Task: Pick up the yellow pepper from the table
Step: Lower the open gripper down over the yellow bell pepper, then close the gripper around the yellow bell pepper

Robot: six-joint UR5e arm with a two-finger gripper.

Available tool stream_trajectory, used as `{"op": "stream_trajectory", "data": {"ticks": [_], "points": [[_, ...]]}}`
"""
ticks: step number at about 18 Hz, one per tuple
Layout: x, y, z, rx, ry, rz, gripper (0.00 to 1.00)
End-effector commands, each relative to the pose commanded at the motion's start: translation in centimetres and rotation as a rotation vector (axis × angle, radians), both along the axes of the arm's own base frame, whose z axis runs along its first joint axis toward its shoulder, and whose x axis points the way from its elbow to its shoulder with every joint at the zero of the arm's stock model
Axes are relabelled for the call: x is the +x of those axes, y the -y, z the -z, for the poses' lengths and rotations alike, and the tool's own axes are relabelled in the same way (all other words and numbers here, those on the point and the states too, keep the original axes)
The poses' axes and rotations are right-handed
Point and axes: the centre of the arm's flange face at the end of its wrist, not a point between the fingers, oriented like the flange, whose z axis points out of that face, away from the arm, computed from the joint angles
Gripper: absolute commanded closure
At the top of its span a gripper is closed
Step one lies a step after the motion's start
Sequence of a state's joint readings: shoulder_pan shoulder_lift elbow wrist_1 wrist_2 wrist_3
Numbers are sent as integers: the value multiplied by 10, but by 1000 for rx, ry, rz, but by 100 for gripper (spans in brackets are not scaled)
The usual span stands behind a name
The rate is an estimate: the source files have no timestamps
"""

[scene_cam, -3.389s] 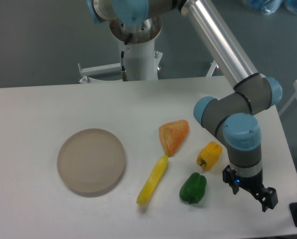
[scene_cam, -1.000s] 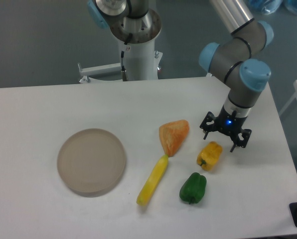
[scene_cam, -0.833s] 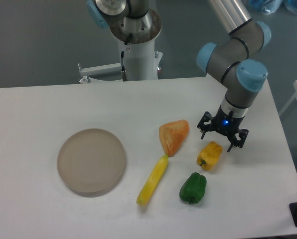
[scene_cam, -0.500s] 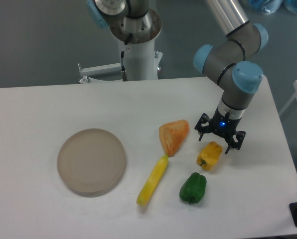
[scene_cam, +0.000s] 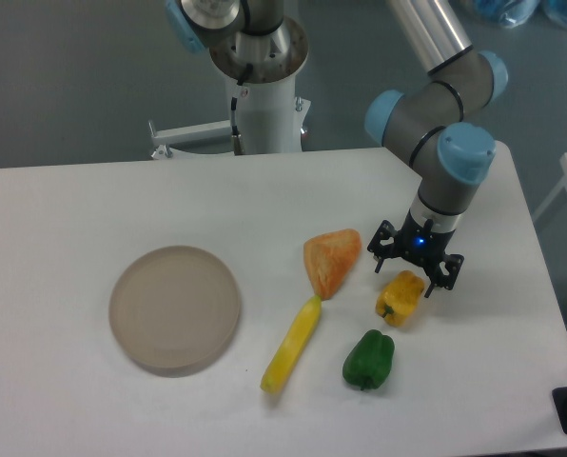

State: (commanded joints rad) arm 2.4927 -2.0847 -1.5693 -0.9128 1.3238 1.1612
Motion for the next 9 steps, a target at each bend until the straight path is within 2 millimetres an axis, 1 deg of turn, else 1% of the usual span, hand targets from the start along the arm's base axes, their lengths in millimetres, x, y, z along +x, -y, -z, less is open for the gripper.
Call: {"op": "stream_trajectory", "data": {"ticks": [1, 2, 3, 4, 7, 9], "points": [[0, 0, 3, -1, 1, 0, 19], [-1, 0, 2, 1, -2, 3, 30], [-1, 0, 2, 1, -3, 7, 39], [-1, -1, 2, 1, -3, 7, 45], [-1, -1, 2, 1, -4, 9, 58], [-1, -1, 0, 3, -7, 10, 63]]}}
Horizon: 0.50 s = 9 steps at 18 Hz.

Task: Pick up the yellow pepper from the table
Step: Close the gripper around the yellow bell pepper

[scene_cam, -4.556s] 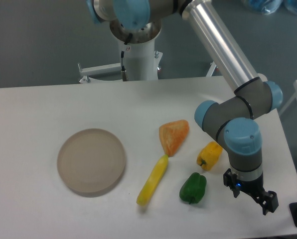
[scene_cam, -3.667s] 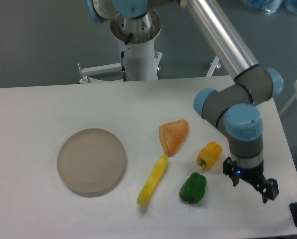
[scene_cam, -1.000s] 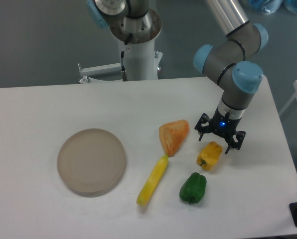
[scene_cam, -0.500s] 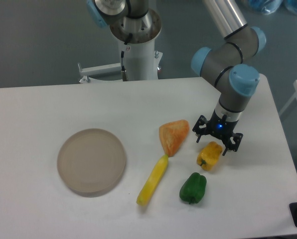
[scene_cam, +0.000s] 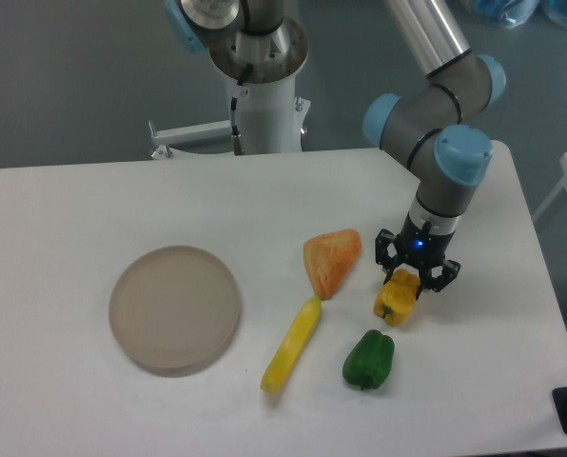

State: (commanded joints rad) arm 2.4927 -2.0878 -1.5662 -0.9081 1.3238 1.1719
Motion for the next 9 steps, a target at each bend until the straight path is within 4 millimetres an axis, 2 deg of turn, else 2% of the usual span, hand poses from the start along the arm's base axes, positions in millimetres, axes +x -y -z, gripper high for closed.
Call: {"op": "stream_trajectory", "data": {"ticks": [5, 9], "points": [[-5, 0, -10, 8, -25, 12, 63], [-14, -5, -44, 23, -104, 43, 63]]}}
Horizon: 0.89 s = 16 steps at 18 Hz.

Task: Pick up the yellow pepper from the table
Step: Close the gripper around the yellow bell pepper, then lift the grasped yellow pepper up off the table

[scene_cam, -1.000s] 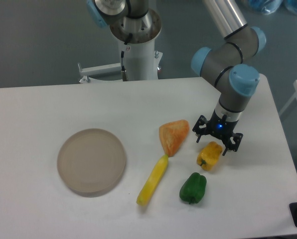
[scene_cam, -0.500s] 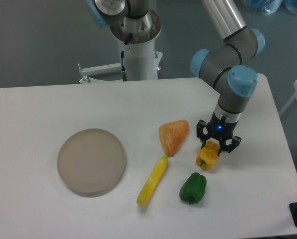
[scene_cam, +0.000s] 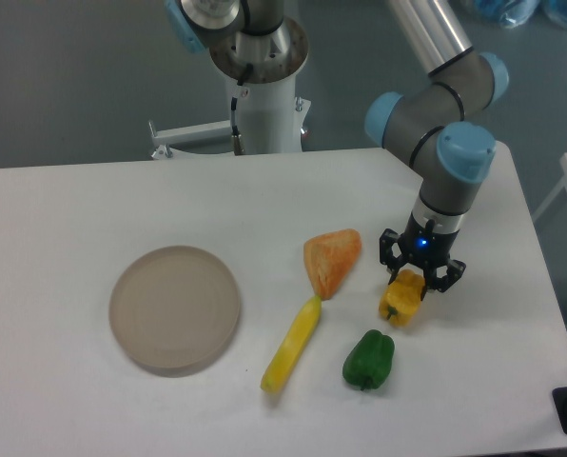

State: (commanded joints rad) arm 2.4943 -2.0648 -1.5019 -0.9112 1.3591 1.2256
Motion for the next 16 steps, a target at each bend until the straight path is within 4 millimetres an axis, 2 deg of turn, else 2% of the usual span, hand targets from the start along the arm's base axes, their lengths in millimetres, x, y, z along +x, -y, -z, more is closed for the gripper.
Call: {"op": "stream_trajectory", "data": {"ticks": [4, 7, 12, 16], "points": [[-8, -3, -50, 50, -69, 1, 63], [-13, -2, -72, 67, -105, 18, 63], [-19, -4, -94, 79, -129, 18, 63], [-21, -4, -98, 45, -163, 12, 63]]}}
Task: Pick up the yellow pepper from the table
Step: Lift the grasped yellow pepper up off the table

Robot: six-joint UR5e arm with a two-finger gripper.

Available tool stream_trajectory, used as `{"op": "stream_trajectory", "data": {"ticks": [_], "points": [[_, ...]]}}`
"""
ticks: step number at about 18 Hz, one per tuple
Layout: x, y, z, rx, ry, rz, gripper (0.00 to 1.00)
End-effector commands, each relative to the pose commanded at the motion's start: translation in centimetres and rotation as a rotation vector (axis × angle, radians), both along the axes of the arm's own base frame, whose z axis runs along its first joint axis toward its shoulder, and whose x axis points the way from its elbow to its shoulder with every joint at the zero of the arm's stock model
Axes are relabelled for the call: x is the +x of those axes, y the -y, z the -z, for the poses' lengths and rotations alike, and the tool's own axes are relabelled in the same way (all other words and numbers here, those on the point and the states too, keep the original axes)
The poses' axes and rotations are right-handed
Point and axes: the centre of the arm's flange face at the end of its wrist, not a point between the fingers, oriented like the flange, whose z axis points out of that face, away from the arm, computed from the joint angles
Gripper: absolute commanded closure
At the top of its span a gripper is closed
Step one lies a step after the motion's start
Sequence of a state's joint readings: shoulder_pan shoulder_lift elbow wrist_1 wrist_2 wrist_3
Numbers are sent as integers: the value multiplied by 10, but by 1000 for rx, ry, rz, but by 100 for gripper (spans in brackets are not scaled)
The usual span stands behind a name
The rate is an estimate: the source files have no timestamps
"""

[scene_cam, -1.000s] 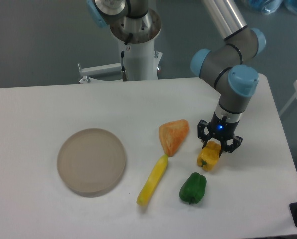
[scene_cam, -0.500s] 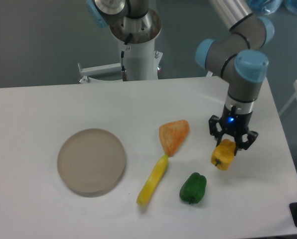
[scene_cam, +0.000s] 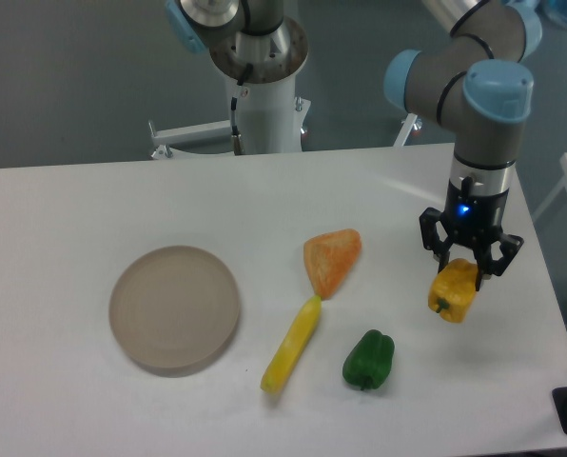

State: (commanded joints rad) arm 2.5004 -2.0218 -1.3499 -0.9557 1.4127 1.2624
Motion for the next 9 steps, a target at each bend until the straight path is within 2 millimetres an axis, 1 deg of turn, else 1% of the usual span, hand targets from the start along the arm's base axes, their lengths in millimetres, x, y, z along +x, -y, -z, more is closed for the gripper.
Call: {"op": "stream_trajectory", "data": {"ticks": [9], "points": [[0, -3, 4, -12, -12, 3, 63]]}}
